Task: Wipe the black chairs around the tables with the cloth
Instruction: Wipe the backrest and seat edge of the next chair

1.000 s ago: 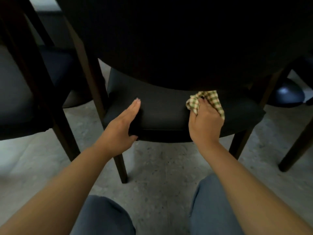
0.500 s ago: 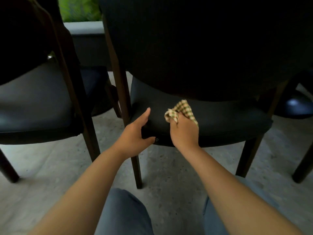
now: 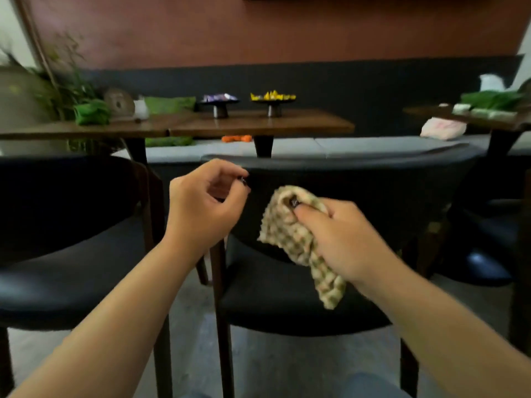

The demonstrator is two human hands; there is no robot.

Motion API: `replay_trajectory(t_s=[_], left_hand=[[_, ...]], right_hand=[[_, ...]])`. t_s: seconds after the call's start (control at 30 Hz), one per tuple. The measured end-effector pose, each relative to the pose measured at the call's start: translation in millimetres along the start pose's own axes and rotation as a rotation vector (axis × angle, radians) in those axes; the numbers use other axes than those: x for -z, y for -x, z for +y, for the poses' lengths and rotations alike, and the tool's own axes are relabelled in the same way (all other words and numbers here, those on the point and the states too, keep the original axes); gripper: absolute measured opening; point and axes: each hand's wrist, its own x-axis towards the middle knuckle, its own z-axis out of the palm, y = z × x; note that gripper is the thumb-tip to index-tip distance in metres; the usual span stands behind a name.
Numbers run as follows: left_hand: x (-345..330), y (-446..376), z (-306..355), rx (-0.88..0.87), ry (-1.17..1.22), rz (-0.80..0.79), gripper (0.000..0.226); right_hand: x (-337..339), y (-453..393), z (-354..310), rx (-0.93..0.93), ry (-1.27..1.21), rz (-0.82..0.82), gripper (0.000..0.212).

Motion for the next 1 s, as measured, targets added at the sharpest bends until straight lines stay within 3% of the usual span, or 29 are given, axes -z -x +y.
replay_trajectory(t_s=[0.17,0.27,0.37,0.5,0.7,0.8,0.9,1.0], left_hand=[[0,-62,36,-0.094,0.058,0.011,0.016],[-10,-96,42,-0.046,0.084,-0.126,0.017],[-32,-130,34,0.127,0.186,-0.271,0.017],[-82,-168,13,0.467,0.438,-0.398,0.01],[-145,-189,-32,0.714,0.528,-0.478,0.02],[-160,-189,-53,0.774,0.554,-0.402,0.01],[-171,-187,-72,0.832,0.516,-0.272,0.01],[-180,-184,-89,0.943,0.458,-0.266,0.002]], right_hand=[[56,-23,-99,0.294,0.149,0.196,0.032],[85,-51,-135,0.36,0.227,0.28,0.04],[108,-88,-147,0.288,0.258,0.284,0.045],[120,-142,-126,0.09,0.159,0.23,0.032],[126,-225,-69,-0.049,0.084,0.2,0.021],[122,-257,-43,-0.108,0.021,0.189,0.027],[114,-278,-11,-0.18,-0.013,0.163,0.014],[112,-283,17,-0.287,-0.062,0.052,0.017]])
